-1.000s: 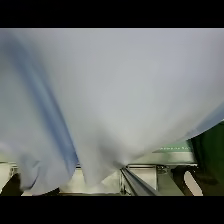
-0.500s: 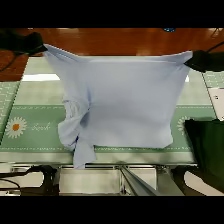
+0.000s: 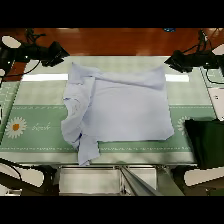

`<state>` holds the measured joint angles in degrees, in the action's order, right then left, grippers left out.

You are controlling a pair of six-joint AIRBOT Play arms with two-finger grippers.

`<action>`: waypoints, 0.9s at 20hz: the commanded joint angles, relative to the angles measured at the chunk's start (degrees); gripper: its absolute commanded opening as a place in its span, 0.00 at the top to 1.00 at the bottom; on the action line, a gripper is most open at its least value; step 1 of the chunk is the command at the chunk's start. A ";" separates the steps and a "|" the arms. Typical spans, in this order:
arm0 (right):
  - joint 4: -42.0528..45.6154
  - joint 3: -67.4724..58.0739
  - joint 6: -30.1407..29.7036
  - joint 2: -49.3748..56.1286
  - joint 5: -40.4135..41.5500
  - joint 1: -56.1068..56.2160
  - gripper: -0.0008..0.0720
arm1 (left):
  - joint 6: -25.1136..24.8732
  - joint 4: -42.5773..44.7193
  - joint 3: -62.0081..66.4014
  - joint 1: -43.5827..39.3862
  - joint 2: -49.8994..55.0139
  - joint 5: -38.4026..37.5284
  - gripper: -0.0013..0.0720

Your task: Fold the shirts.

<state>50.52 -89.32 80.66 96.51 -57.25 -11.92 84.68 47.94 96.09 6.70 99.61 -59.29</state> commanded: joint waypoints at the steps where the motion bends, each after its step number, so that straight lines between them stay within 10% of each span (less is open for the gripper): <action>1: 1.44 -1.18 0.90 0.52 -9.64 -4.66 0.42 | -4.11 -1.05 1.88 5.95 -0.07 -17.66 0.29; 7: 9.35 20.74 -0.52 -15.39 -13.55 -16.02 0.42 | -4.70 10.58 -23.08 16.04 -20.02 -22.69 0.29; 12: -5.18 50.58 -10.86 -32.92 -5.92 -16.48 0.43 | -11.32 1.57 -60.94 20.85 -41.24 -15.87 0.29; 18: -8.00 54.75 -12.22 -39.47 -8.52 -16.46 0.43 | -12.15 -1.90 -77.42 19.96 -51.69 -19.63 0.29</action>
<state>44.71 -37.34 69.78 60.14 -64.86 -28.25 72.84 48.38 26.26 26.89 52.42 -78.04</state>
